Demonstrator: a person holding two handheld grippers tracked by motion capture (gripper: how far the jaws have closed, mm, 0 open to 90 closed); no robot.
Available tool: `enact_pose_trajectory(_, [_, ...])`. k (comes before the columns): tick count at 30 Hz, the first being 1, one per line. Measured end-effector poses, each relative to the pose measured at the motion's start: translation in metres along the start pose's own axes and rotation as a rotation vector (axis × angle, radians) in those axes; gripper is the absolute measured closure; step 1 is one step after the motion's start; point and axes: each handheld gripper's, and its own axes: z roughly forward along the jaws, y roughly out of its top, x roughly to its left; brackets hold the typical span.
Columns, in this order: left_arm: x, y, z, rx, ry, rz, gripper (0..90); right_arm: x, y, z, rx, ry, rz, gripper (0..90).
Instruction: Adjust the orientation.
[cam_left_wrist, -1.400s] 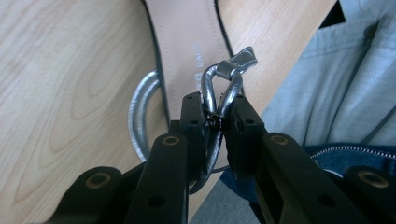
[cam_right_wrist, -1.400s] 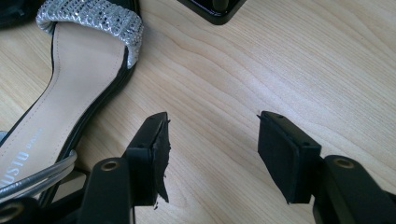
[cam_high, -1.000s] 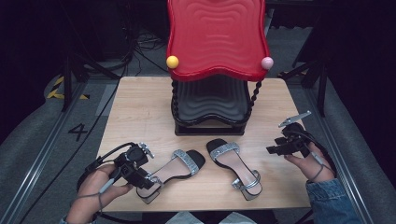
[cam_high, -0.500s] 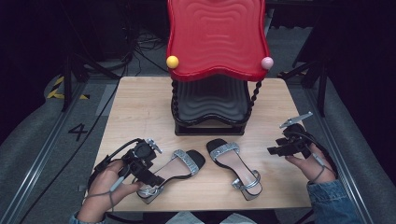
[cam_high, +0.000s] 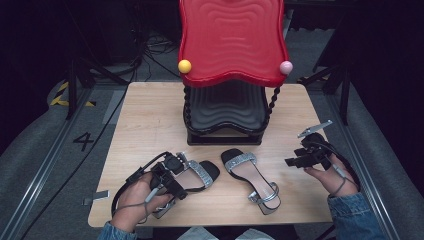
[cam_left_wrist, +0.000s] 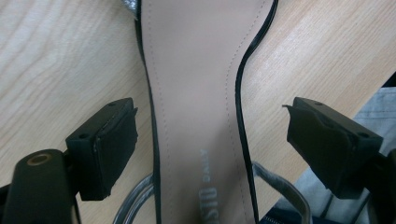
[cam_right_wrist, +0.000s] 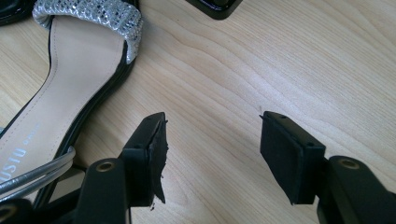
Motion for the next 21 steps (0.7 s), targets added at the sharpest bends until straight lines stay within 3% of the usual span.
enact_pose_trajectory(5, [0.001,0.005,0.012,0.037,0.028,-0.004,17.5,0.0,0.0,0.0,0.002,0.001,0.003,41.6])
enact_pose_trajectory(7, [0.002,0.007,0.017,0.066,0.02,0.0,18.3,0.0,-0.001,0.001,0.001,0.001,0.002,41.5])
enact_pose_trajectory(10, [0.003,0.009,0.025,0.098,0.051,-0.011,18.9,-0.001,-0.001,0.001,0.0,0.001,0.004,41.4])
enact_pose_trajectory(14, [0.004,0.011,0.033,0.13,0.039,-0.024,22.0,0.0,-0.002,0.001,0.002,0.002,0.004,41.2])
enact_pose_trajectory(18, [0.006,0.011,0.033,0.13,0.019,-0.029,25.4,-0.001,-0.002,0.001,0.002,0.005,0.004,41.1])
enact_pose_trajectory(21, [0.005,0.011,0.033,0.134,0.041,-0.01,25.5,-0.001,-0.002,0.001,0.001,0.006,0.005,41.0])
